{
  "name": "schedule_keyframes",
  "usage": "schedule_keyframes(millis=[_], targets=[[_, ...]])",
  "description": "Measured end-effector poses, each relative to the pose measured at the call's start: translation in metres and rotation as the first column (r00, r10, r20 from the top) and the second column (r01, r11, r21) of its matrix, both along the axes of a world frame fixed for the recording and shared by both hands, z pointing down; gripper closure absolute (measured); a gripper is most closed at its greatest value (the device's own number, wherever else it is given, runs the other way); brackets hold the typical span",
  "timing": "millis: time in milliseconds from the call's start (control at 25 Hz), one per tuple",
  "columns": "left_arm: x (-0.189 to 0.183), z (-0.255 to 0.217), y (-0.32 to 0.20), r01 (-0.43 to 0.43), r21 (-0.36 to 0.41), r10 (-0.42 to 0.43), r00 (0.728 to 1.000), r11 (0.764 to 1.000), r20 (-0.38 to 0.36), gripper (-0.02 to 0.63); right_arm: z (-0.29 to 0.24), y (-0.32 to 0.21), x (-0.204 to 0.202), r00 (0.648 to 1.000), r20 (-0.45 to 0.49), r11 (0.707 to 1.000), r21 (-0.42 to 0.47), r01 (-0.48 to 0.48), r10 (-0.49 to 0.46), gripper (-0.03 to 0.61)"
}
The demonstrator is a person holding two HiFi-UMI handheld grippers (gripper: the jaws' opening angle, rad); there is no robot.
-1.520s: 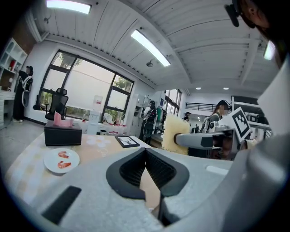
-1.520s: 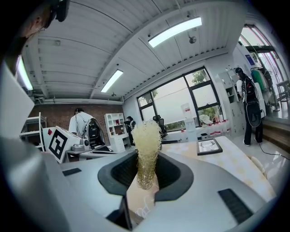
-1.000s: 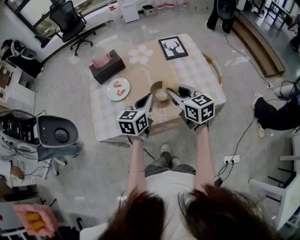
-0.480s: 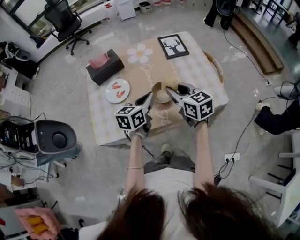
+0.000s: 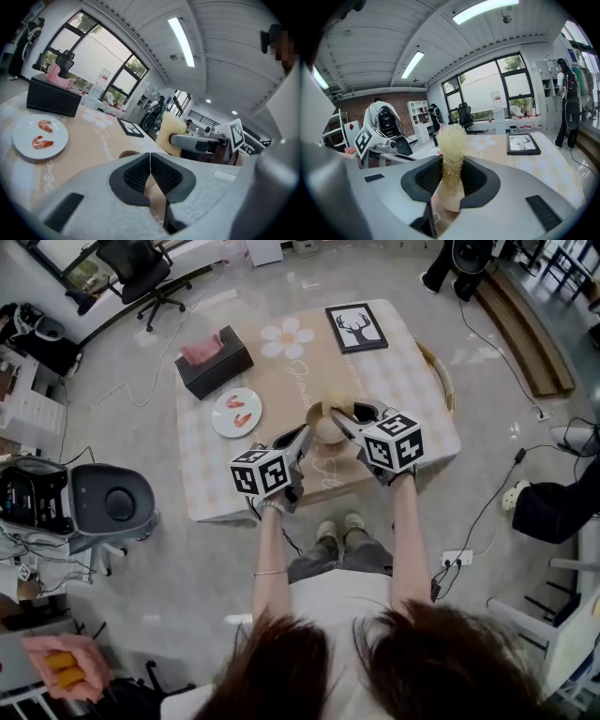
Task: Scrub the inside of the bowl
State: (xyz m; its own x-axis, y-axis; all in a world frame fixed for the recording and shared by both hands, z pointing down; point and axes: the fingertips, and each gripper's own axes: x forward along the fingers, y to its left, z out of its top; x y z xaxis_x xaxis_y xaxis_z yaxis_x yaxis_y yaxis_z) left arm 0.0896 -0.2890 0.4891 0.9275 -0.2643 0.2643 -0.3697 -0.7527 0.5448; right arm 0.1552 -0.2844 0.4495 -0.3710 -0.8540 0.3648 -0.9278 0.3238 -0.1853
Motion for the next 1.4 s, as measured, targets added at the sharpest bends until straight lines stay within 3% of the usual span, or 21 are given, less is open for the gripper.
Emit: schedule_keyframes(millis=[400, 720, 1160, 1400], targets=[[-0.006, 0.020, -0.007, 0.126, -0.072, -0.126, 0.992, 0.989, -0.003, 0.597, 0.013, -0.021, 0.006, 0.991, -0.071, 0.992, -0.063, 0.111, -0.115, 0.483], [-0.011, 0.034, -0.009, 0.212, -0.142, -0.218, 0.976, 0.967, -0.025, 0.543, 0.028, -0.033, 0.000, 0.959, -0.149, 0.969, -0.107, 0.225, -0.239, 0.483], [-0.009, 0.056, -0.005, 0.296, -0.222, -0.311, 0.950, 0.929, -0.034, 0.489, 0.044, -0.035, 0.001, 0.871, -0.284, 0.915, -0.174, 0.364, -0.400, 0.483], [-0.004, 0.063, 0.000, 0.324, -0.282, -0.349, 0.936, 0.903, -0.040, 0.483, 0.048, -0.031, 0.000, 0.787, -0.376, 0.873, -0.216, 0.438, -0.488, 0.483]])
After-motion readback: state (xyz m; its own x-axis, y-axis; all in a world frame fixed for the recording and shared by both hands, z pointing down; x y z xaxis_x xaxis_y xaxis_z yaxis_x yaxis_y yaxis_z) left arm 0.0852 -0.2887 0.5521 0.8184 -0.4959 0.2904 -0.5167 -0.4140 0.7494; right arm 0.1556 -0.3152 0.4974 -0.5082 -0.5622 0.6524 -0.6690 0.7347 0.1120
